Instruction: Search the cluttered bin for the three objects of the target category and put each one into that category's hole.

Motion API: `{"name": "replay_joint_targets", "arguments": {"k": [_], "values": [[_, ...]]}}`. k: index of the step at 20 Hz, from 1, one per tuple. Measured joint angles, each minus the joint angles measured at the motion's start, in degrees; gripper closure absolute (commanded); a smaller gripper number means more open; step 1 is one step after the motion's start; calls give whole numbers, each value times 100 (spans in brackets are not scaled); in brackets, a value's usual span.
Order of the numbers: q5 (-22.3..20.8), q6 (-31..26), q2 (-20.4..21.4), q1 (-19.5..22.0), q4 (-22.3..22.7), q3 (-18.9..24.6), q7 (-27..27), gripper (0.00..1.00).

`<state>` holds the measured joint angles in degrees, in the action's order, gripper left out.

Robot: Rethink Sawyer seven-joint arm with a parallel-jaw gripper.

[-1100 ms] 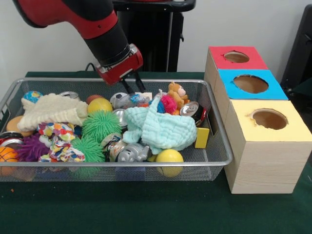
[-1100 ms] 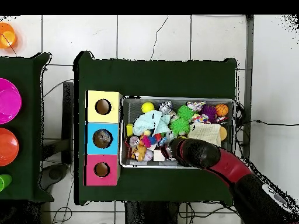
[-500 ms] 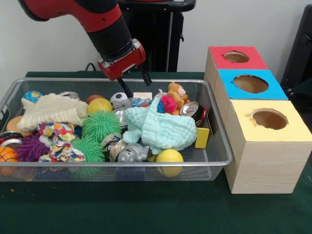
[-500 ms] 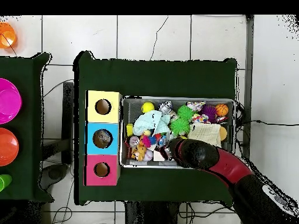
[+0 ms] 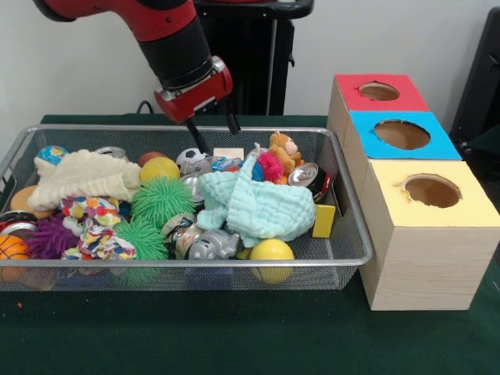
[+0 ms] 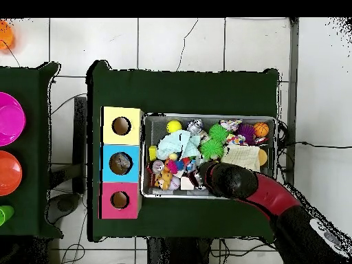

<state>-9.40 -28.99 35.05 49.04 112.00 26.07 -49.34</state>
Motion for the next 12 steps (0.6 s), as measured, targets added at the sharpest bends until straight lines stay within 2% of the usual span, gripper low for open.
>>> {"name": "replay_joint_targets", "arguments": {"k": [12], "values": [[80, -1, 323, -548, -44, -111, 0, 0]]}}
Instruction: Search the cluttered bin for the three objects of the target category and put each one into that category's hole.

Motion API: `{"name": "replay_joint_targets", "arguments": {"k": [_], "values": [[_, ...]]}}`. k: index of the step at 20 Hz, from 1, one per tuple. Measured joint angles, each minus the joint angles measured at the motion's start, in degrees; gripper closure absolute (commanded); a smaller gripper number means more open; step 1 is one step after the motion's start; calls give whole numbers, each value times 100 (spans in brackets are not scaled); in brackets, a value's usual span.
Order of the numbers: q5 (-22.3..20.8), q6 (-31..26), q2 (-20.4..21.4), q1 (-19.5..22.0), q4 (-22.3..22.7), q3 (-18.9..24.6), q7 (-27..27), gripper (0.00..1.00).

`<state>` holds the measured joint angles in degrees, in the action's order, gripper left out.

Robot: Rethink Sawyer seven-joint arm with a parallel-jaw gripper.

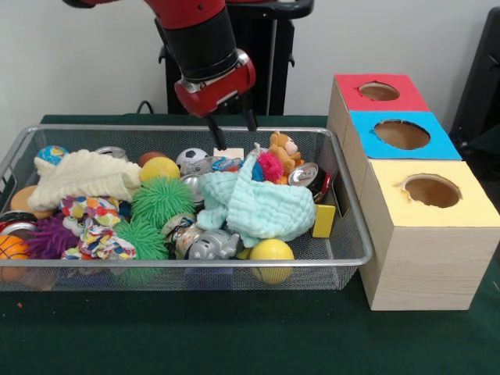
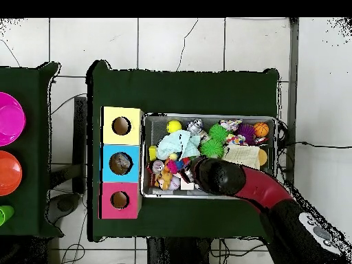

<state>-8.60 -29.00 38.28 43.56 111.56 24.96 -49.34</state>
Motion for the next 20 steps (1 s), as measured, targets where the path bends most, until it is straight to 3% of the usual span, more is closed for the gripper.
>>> {"name": "replay_joint_targets", "arguments": {"k": [13, 20], "values": [[93, -239, 270, -435, -81, -56, 0, 0], [93, -286, 200, -467, -296, -56, 0, 0]]}}
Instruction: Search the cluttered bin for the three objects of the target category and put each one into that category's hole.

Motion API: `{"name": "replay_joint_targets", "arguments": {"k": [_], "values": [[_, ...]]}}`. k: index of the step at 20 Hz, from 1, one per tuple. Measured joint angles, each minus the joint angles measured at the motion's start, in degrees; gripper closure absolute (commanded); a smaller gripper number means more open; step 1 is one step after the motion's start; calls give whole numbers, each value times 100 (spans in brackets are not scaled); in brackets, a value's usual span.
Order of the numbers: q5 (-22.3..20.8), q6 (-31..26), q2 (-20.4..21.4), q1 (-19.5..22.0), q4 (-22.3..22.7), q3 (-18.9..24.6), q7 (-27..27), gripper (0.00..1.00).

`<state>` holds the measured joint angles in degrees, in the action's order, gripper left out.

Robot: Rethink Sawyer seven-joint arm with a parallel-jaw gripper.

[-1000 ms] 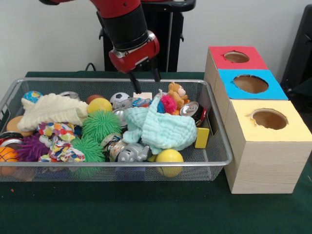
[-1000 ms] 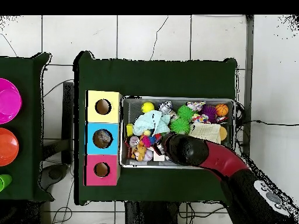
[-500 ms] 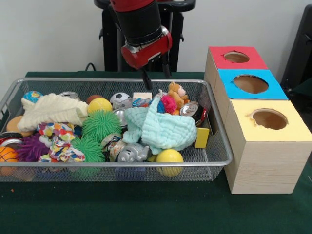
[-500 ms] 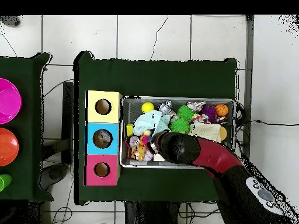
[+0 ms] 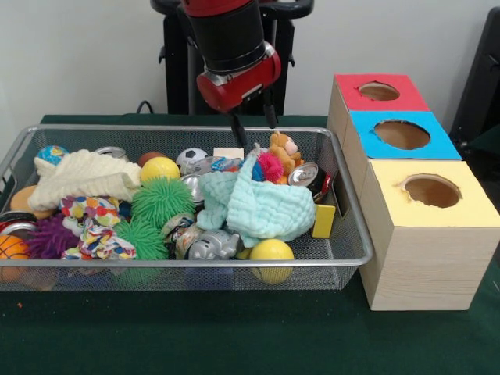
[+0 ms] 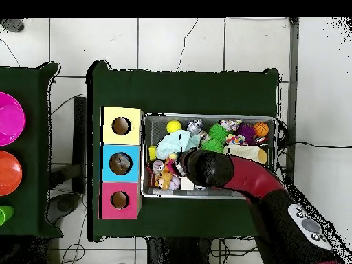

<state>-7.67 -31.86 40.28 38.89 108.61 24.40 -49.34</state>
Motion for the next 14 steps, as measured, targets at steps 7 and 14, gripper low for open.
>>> {"name": "replay_joint_targets", "arguments": {"k": [7, 14], "values": [[-1, 0, -182, 42, -157, 1, 0, 0], [-9, 0, -387, 214, -251, 7, 0, 0]]}}
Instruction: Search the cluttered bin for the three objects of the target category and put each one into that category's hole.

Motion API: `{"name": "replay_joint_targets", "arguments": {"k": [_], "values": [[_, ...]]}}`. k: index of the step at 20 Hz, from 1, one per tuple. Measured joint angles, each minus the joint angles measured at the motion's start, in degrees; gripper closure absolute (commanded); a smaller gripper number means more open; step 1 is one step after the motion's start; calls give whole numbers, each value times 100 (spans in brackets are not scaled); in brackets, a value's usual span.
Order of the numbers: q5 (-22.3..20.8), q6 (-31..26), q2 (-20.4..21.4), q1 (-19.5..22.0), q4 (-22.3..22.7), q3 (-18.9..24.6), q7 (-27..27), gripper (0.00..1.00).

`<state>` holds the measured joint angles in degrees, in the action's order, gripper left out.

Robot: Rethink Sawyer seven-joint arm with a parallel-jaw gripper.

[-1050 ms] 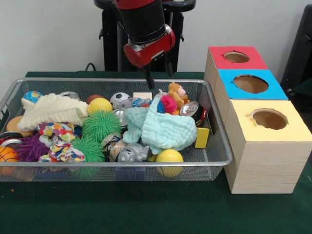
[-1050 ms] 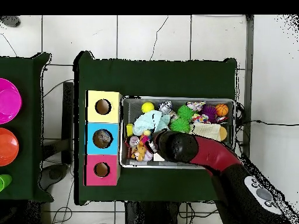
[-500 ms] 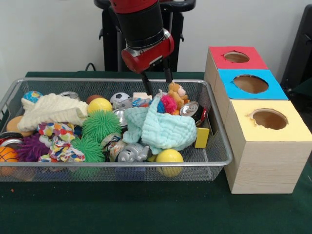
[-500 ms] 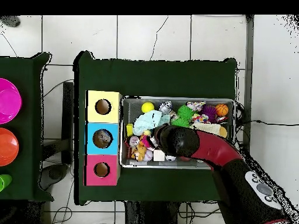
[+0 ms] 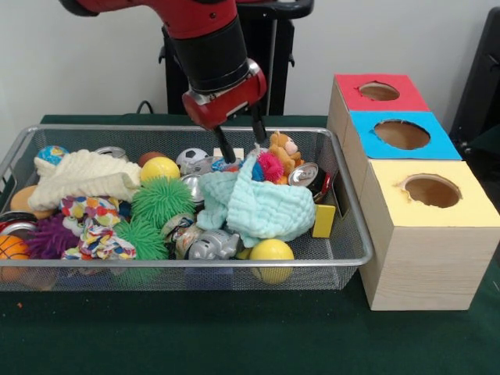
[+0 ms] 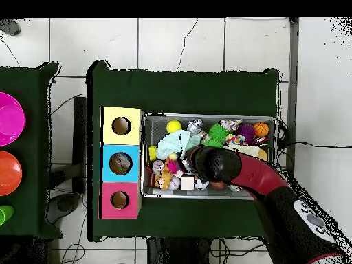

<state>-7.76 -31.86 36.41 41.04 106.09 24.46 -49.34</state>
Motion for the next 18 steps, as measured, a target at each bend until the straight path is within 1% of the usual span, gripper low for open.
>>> {"name": "replay_joint_targets", "arguments": {"k": [12, 13, 18], "values": [[-8, 1, -369, 452, -55, 7, 0, 0], [-62, 1, -479, 539, -60, 9, 0, 0], [-242, 2, -700, 691, -61, 11, 0, 0]]}}
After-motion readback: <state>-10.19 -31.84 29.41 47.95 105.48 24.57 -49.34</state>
